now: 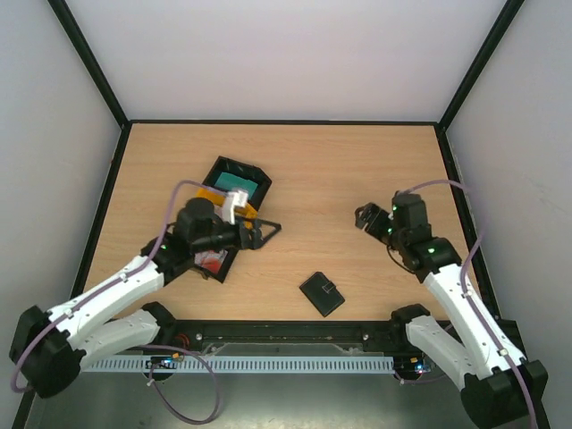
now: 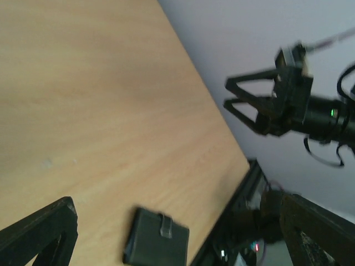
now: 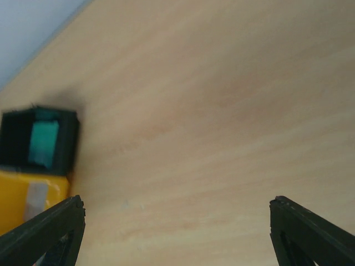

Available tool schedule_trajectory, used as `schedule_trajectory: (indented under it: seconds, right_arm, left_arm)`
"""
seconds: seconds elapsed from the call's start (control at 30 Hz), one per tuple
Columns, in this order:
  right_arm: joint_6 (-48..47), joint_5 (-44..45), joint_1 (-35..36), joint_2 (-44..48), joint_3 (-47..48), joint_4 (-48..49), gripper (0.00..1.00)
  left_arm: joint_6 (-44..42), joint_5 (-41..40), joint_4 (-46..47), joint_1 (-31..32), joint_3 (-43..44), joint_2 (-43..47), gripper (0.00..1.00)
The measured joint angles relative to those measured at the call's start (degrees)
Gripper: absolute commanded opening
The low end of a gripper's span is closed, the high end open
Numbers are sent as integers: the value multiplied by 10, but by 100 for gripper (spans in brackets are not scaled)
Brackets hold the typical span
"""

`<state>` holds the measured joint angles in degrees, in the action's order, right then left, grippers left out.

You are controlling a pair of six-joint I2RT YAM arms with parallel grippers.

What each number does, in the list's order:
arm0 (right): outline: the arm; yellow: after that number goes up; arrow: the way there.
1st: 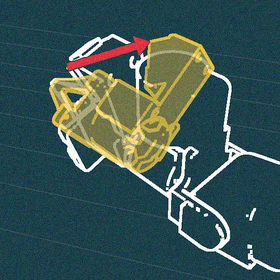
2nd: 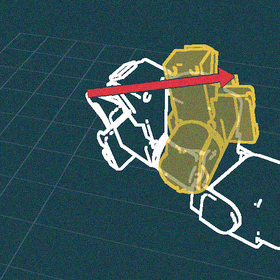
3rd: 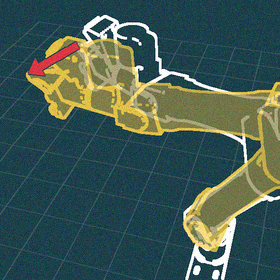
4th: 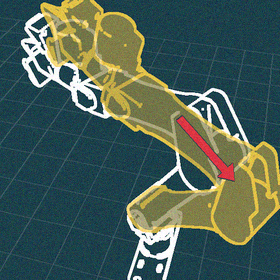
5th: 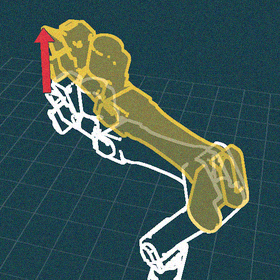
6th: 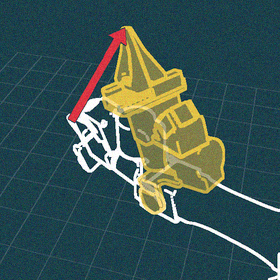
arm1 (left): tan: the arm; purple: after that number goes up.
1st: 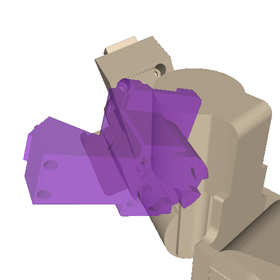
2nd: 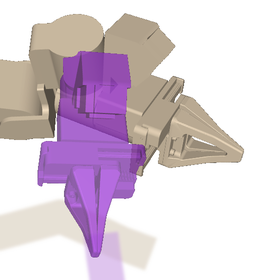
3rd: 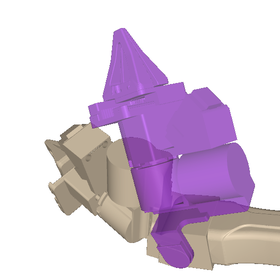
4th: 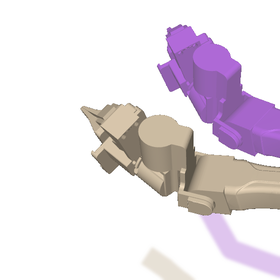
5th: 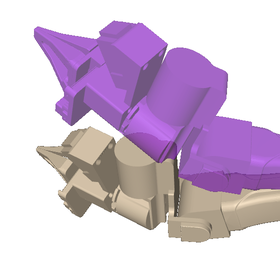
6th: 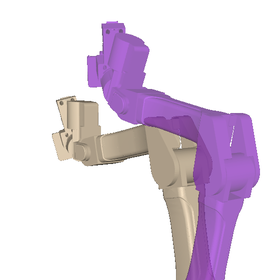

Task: Put the credit cards into the card holder
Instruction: Open the card holder at the center of the board.

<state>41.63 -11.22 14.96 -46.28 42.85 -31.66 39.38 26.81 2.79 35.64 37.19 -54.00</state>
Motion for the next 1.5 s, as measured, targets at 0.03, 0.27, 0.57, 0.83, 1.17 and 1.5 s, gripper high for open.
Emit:
schedule_trajectory:
  seconds: [0.03, 0.27, 0.57, 0.83, 1.17, 1.5]
  right_arm:
    - [7, -1, 19, -1, -16, -3, 88]
    - [41, -26, 125, 0, -96, -34, 71]
    - [124, -87, 246, 66, -183, -86, 69]
    - [141, -82, 298, -7, -183, -88, 47]
    - [138, -108, 320, -46, -216, -36, 25]
    - [151, -148, 320, -8, -260, 43, 2]
  left_arm:
    - [6, -13, 7, 22, -7, -7, 97]
    - [70, -143, 10, 209, -28, -109, 80]
    - [113, -200, 14, 295, -53, -181, 59]
    - [94, -174, 44, 296, -50, -258, 44]
    - [81, -133, 63, 297, -22, -346, 31]
    - [76, -151, 55, 291, 8, -388, 24]
